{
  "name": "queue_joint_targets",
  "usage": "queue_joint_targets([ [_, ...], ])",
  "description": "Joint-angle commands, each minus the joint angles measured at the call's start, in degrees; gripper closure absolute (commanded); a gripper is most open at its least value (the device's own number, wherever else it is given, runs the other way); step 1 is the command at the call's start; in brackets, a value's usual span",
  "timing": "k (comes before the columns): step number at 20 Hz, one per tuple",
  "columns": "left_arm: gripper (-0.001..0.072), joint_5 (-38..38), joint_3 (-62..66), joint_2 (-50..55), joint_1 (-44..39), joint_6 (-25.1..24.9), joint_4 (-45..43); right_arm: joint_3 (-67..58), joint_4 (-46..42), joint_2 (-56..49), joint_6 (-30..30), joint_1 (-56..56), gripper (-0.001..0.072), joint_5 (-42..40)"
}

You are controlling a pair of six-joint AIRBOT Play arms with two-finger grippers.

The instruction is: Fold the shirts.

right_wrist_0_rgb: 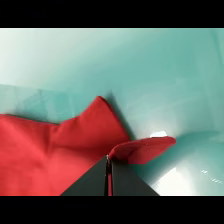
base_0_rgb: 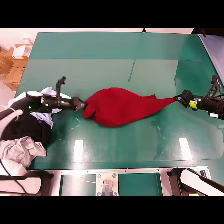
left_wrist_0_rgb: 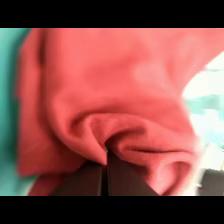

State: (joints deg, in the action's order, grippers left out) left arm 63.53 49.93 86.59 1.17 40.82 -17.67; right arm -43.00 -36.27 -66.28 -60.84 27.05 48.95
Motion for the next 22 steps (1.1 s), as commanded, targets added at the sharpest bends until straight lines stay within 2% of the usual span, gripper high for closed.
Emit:
queue_joint_targets([
  [1,0.0687,10.3,8.2,-0.8,4.1,3.3,1.5,-6.3,1.4,0.2,-0.2,0.0,0.0697,5.9],
  [5,0.0688,11.0,23.6,-13.4,6.6,10.0,-5.0,-27.8,7.7,0.3,-3.4,0.0,0.0697,19.1],
  [7,0.0688,11.1,32.7,-20.0,6.4,13.1,-9.1,-40.8,10.8,0.7,-5.5,0.0,0.0697,22.9],
  [10,0.0687,11.8,44.8,-28.4,6.4,16.8,-16.2,-58.9,11.0,2.8,-9.4,0.0,0.0697,23.1],
  [13,0.0687,16.3,52.9,-34.0,6.4,19.4,-20.2,-70.2,10.6,5.4,-11.4,0.0,0.0697,23.1],
  [15,0.0686,17.4,55.0,-36.6,6.4,20.5,-21.0,-72.5,10.0,8.0,-11.4,0.0,0.0697,22.4],
  [18,0.0686,18.6,53.9,-36.9,6.4,23.2,-21.4,-72.2,2.5,10.2,-12.8,0.0,0.0697,22.9],
  [22,0.0686,15.6,38.2,-36.6,6.4,24.0,-20.7,-59.8,-0.3,10.2,-13.7,-0.1,0.0697,24.6],
])
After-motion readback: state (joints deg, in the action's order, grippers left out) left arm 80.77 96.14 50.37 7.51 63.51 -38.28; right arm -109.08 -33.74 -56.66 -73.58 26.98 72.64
